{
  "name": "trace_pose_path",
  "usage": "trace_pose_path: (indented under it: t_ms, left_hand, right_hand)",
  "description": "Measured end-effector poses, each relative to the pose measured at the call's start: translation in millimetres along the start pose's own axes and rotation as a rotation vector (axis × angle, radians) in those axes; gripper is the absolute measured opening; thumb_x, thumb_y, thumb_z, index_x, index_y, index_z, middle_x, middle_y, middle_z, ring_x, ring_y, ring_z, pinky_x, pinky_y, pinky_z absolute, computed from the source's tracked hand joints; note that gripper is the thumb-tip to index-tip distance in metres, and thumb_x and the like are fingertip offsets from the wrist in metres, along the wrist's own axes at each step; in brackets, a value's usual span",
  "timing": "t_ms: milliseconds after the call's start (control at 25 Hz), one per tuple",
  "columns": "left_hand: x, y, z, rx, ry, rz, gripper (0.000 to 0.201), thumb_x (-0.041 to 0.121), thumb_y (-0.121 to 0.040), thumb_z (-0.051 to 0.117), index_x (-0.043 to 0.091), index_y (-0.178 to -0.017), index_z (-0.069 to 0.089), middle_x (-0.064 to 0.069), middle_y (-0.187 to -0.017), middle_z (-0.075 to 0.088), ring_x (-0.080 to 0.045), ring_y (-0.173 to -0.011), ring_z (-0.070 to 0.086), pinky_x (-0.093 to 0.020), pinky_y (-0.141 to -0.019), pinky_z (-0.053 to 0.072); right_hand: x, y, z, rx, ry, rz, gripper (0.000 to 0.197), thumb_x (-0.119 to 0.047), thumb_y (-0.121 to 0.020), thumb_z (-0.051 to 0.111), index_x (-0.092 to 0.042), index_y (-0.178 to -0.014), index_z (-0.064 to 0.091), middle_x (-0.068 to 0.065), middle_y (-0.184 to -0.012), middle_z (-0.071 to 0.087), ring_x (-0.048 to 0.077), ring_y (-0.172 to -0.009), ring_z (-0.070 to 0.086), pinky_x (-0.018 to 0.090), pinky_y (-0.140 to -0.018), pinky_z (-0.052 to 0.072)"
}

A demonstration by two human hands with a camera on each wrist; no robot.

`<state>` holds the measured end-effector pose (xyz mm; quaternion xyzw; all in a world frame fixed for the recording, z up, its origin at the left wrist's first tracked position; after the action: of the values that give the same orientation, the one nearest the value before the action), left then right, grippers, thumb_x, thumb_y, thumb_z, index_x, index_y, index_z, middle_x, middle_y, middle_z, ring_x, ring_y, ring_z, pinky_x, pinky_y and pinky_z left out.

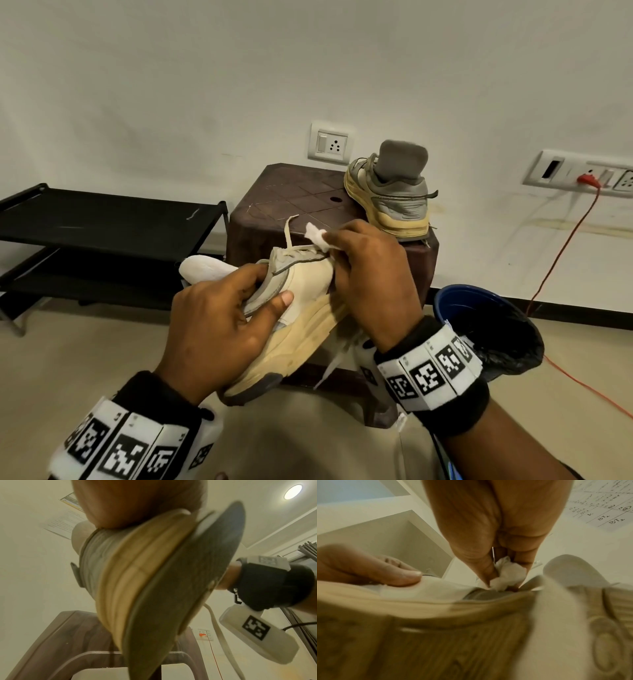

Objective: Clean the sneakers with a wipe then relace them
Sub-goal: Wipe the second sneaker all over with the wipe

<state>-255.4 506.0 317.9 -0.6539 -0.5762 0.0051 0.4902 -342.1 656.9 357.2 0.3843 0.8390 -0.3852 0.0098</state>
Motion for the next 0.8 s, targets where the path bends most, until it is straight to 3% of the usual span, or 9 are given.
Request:
trace_pose_path:
  t_ms: [160,240,400,520,600,800]
  left_hand:
    - [0,-4,-5,0.076,-0.004,0.006,0.029,0.043,-0.083,0.054,0.021,-0.098,0.066,0.011,-0.076,0.069,-0.006,-0.064,0.065,-0.037,-0.057,0.055]
    - [-3,-7,-8,0.113,0.001,-0.007,0.026,0.04,-0.082,0.054,0.022,-0.095,0.065,0.01,-0.075,0.068,-0.008,-0.064,0.064,-0.04,-0.059,0.055]
    - [-5,-8,-9,0.139,0.082,-0.067,0.036,0.05,-0.081,0.056,0.026,-0.107,0.064,0.018,-0.094,0.068,-0.003,-0.084,0.068,-0.035,-0.07,0.059]
    - [-2,-6,-5,0.138,0.035,-0.035,0.042,0.051,-0.084,0.054,0.021,-0.112,0.064,0.015,-0.102,0.067,-0.004,-0.089,0.068,-0.033,-0.072,0.059]
    - [0,-7,-3,0.17,0.049,-0.028,0.038,0.048,-0.085,0.054,0.022,-0.111,0.063,0.016,-0.102,0.066,-0.003,-0.089,0.067,-0.03,-0.071,0.058]
    - [-12,-18,-12,0.309,0.1,-0.106,0.038,0.049,-0.085,0.053,0.025,-0.113,0.06,0.013,-0.103,0.065,-0.006,-0.092,0.066,-0.028,-0.076,0.055]
  right_hand:
    - [-51,25,2,0.058,-0.18,-0.238,0.028,0.001,-0.077,0.069,-0.003,-0.104,0.069,0.011,-0.098,0.069,0.023,-0.089,0.064,0.032,-0.077,0.055]
    - [-59,31,6,0.054,-0.199,-0.292,0.029,0.0,-0.076,0.07,-0.003,-0.104,0.069,0.012,-0.1,0.069,0.024,-0.092,0.064,0.034,-0.079,0.055]
    - [-26,11,5,0.133,-0.067,-0.186,0.021,0.0,-0.076,0.071,-0.002,-0.096,0.071,0.012,-0.095,0.068,0.025,-0.086,0.063,0.038,-0.073,0.056]
    - [3,-8,-7,0.193,0.004,-0.07,0.024,0.002,-0.074,0.073,-0.002,-0.098,0.072,0.012,-0.094,0.069,0.026,-0.085,0.064,0.042,-0.071,0.057]
    - [-1,-6,-9,0.166,-0.002,-0.115,0.026,0.001,-0.074,0.073,-0.002,-0.1,0.072,0.012,-0.096,0.069,0.027,-0.086,0.065,0.041,-0.073,0.057]
    - [-44,22,12,-0.075,-0.053,-0.377,0.031,0.0,-0.074,0.07,-0.004,-0.105,0.07,0.011,-0.101,0.068,0.027,-0.091,0.063,0.037,-0.075,0.056]
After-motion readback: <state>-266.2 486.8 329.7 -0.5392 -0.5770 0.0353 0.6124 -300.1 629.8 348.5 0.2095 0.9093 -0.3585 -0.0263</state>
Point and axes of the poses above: each hand's wrist, its own y-axis away from the middle knuckle, its own z-axis out of the palm, x = y × z, the point moved 4 cm from there along -y, towards the middle knuckle
